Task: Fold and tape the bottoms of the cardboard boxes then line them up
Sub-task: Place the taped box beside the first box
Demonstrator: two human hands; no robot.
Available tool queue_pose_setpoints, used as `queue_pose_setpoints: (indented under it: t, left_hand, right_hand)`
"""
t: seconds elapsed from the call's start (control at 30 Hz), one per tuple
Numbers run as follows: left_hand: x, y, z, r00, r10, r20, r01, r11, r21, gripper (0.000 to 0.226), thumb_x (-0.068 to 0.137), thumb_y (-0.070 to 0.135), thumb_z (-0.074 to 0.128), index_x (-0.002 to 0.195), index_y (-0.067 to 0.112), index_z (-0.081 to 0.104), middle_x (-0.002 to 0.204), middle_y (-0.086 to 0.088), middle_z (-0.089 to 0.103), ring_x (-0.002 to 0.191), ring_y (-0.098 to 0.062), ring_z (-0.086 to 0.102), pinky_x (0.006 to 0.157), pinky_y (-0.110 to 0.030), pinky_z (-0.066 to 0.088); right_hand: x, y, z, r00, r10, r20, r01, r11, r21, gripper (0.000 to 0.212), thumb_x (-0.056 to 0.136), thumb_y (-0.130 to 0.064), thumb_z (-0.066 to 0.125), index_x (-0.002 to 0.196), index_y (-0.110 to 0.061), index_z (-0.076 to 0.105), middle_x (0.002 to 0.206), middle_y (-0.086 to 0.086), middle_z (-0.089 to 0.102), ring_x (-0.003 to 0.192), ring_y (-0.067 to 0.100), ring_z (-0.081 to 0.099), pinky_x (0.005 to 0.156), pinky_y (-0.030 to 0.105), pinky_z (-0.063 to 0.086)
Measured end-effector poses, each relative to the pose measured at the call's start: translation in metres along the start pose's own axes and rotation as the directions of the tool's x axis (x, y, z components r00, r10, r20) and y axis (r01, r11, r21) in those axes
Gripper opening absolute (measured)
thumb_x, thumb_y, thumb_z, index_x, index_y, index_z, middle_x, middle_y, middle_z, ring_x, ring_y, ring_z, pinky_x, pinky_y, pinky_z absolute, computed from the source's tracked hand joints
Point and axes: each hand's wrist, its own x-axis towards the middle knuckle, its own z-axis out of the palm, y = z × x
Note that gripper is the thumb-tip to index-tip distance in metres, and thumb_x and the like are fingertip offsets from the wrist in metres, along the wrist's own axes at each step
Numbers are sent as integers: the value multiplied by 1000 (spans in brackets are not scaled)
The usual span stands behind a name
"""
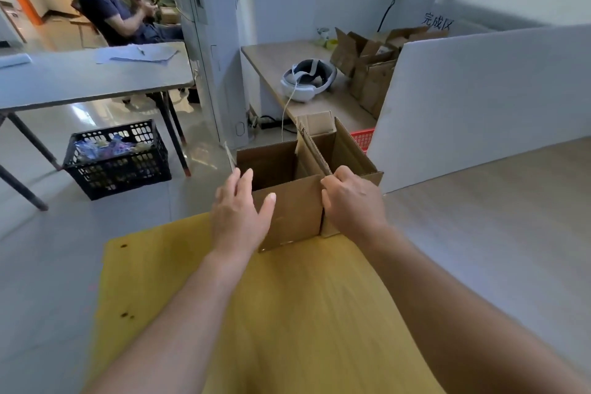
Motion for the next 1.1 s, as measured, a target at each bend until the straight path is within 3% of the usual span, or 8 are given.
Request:
queue_pose_setpoints:
  t: [0.1,0.23,0.4,0.53,0.6,0.73,1.03,1.1]
  left_hand:
    - [-35,8,16,979,200,-30,-201,979,-42,43,88,31,63,125,9,59,118,-10,61,106,-26,58,81,-37,52]
    - [-86,28,40,955,280,98,-276,960,-50,32,88,32,65,111,11,66,102,-4,67,93,-21,62,69,-26,45]
    - [-143,76,67,893,313,323,-322,946,-25,32,96,43,44,119,25,57,111,8,60,103,-11,52,72,-24,43]
    - [-198,130,85,833,414,367,-423,904,-60,31,97,41,44,118,24,58,111,8,60,103,-10,53,75,-22,44]
    - [-233,159,91,802,466,374,-467,879,-94,31,97,41,44,118,23,58,111,8,60,103,-10,53,76,-21,44]
    - [-312,217,102,734,543,408,-532,833,-151,31,96,39,46,117,20,59,111,5,61,105,-12,54,78,-23,43]
    - [-471,340,124,497,742,449,-725,640,-254,34,97,39,44,124,22,55,119,6,59,111,-13,53,88,-25,42]
    - [-495,364,125,447,779,440,-760,590,-273,35,97,40,44,126,23,53,120,7,59,112,-12,52,88,-25,42]
  right_hand:
    - [-45,7,-5,996,92,-19,-92,996,7,17,87,-11,64,70,-13,62,64,-4,48,45,8,38,42,13,14]
    - [-119,28,-10,973,221,66,-219,975,-29,23,88,-16,59,66,-16,55,62,-3,48,45,14,38,40,17,20]
    - [-212,56,-47,884,443,147,-437,897,-68,26,99,-22,37,95,-15,61,91,0,56,66,21,52,57,29,41]
    - [-286,84,-88,828,533,174,-511,845,-159,29,100,-25,33,113,-17,58,109,1,56,84,25,58,64,29,34]
    - [-327,102,-108,798,583,151,-549,808,-214,22,95,-24,47,107,-16,63,104,3,60,81,27,62,61,27,32]
    - [-418,133,-148,743,669,22,-638,718,-277,24,50,-20,88,58,-19,65,57,-2,55,35,20,49,39,20,21]
    - [-594,180,-232,559,826,-78,-800,512,-311,17,57,-19,82,61,-17,66,60,1,57,41,23,53,44,21,22]
    - [-622,185,-250,539,839,-76,-812,493,-311,8,78,-20,68,81,-13,71,78,6,63,60,28,61,52,25,29]
